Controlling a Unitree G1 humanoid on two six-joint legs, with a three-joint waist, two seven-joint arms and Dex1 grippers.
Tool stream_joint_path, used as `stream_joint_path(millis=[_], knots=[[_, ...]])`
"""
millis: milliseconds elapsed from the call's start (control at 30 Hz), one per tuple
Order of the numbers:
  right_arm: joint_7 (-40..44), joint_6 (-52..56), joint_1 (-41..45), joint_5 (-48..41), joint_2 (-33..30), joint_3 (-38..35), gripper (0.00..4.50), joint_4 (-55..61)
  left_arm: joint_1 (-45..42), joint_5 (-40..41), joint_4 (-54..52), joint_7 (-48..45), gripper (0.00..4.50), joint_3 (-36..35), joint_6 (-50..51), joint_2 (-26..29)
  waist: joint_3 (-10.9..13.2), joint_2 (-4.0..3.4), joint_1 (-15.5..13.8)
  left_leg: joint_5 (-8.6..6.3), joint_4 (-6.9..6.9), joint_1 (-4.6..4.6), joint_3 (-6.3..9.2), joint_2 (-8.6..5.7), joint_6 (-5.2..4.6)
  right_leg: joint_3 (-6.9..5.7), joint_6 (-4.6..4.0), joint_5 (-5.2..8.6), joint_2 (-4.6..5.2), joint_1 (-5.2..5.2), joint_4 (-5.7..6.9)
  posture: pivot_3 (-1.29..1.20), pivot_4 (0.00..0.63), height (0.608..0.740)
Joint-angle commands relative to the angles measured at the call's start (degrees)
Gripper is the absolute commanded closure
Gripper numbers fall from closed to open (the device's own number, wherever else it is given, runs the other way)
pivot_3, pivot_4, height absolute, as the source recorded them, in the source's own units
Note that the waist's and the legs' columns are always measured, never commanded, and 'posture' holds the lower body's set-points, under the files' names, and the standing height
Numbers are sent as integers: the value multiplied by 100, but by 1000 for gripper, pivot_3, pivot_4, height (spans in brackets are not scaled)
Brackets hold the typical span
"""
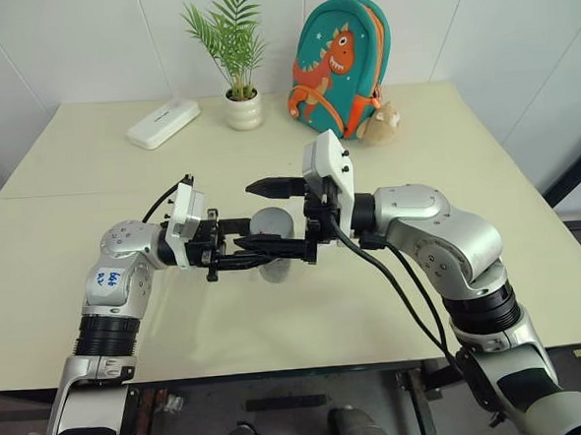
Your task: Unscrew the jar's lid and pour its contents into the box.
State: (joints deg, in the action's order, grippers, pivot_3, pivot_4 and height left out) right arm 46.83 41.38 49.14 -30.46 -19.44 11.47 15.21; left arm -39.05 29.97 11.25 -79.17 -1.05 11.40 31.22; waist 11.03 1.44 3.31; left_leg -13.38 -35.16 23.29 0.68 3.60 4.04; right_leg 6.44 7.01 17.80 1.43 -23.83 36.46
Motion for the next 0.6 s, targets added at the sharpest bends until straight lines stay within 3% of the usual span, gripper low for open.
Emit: stream_joint_path(millis=[33,333,600], knots=[[-16,-51,146,22,40,-24,21,41,-83,59,-244,27,2545,-76,-83,-15,0,0,-1,0,0,0,0,0,0,0,0,0,0,0,0,0,150,740],[13,-88,192,144,-66,-77,21,-149,21,112,-394,51,2545,-96,-83,-13,0,0,2,0,0,0,0,0,0,0,0,0,0,0,1,0,150,740],[177,-18,212,165,-541,-289,21,-151,67,151,-382,105,2545,-165,-57,38,0,0,1,0,-1,0,0,1,0,0,0,0,0,0,0,0,150,740]])
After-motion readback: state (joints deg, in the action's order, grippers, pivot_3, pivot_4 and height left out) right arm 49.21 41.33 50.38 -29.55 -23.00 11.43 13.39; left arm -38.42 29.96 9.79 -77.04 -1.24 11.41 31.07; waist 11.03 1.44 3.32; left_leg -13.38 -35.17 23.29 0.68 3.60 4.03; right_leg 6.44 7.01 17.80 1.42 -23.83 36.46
